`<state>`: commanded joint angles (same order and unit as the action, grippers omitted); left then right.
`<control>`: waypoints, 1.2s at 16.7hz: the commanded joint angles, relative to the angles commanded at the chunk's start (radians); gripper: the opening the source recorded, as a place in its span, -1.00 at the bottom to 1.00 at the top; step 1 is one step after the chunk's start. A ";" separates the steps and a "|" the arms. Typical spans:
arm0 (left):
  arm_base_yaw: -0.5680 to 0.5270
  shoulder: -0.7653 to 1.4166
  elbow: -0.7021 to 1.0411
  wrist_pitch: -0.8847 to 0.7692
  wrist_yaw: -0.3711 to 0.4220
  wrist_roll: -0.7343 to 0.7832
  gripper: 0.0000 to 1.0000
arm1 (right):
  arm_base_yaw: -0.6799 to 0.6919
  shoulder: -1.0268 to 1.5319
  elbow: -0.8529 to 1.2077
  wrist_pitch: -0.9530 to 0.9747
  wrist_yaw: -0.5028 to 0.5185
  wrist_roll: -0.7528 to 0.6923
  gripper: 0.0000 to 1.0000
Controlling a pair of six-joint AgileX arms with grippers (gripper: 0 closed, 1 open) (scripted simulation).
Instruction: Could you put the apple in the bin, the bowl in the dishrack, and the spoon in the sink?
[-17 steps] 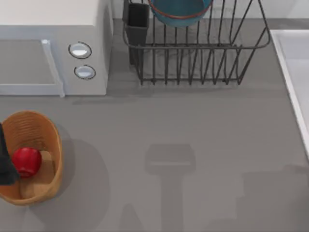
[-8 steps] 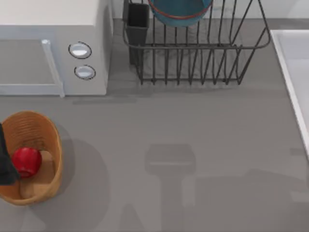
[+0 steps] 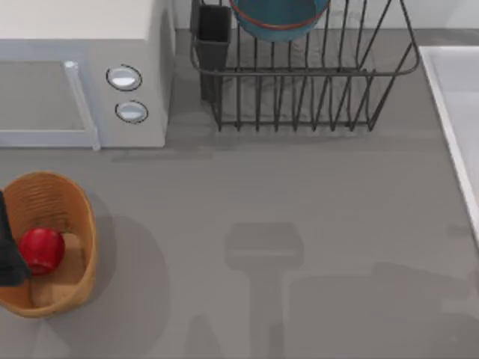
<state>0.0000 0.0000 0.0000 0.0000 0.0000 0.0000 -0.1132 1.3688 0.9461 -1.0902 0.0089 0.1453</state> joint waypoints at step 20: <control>0.000 0.000 0.000 0.000 0.000 0.000 1.00 | -0.029 1.207 1.703 -0.545 0.021 -0.014 -1.00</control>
<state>0.0000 0.0000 0.0000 0.0000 0.0000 0.0000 -0.1418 2.5759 2.6495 -1.6352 0.0302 0.1316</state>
